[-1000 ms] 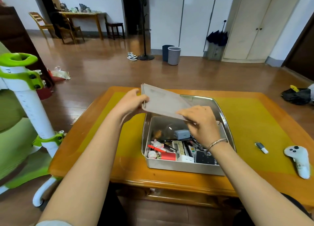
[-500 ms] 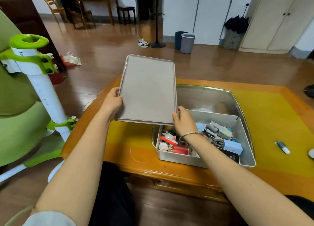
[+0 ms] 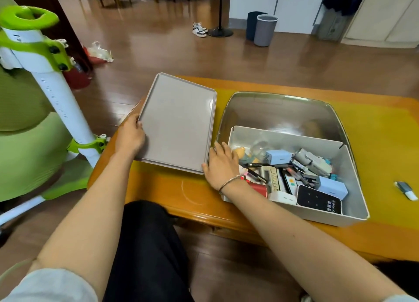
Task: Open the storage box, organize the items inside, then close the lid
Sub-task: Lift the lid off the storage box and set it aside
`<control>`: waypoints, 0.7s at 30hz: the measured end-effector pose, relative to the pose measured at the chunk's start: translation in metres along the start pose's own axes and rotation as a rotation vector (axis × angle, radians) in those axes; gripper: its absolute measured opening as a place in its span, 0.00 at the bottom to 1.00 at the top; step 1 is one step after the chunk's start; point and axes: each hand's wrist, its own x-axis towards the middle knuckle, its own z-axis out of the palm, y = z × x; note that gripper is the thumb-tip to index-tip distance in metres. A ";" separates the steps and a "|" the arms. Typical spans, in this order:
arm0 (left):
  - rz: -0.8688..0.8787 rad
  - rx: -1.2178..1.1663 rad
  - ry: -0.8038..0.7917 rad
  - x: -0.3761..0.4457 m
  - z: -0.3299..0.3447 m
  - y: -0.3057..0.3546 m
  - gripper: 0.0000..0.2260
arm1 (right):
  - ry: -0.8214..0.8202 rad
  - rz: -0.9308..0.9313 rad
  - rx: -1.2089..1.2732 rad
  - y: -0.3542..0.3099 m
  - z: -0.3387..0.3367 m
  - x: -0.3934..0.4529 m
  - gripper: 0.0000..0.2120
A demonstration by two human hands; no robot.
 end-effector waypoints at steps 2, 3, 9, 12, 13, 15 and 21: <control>-0.028 0.017 -0.051 0.002 0.009 -0.010 0.15 | -0.024 -0.039 -0.011 0.001 0.004 0.001 0.27; -0.041 0.009 -0.080 0.002 0.014 -0.014 0.16 | -0.018 -0.049 0.002 0.002 0.004 0.001 0.27; -0.105 0.007 -0.203 0.000 0.038 -0.036 0.17 | 0.055 0.009 0.157 -0.001 0.006 -0.005 0.34; -0.122 0.018 -0.207 -0.002 0.043 -0.045 0.17 | 0.057 0.115 0.212 -0.003 0.006 -0.006 0.39; -0.123 0.032 -0.201 -0.003 0.045 -0.047 0.17 | 0.044 0.153 0.234 -0.003 0.005 -0.006 0.40; -0.118 0.100 -0.179 -0.006 0.049 -0.051 0.16 | 0.024 0.191 0.277 -0.003 0.006 -0.005 0.40; -0.145 0.411 -0.229 -0.017 0.060 -0.040 0.16 | 0.011 0.210 0.310 -0.001 0.007 -0.004 0.42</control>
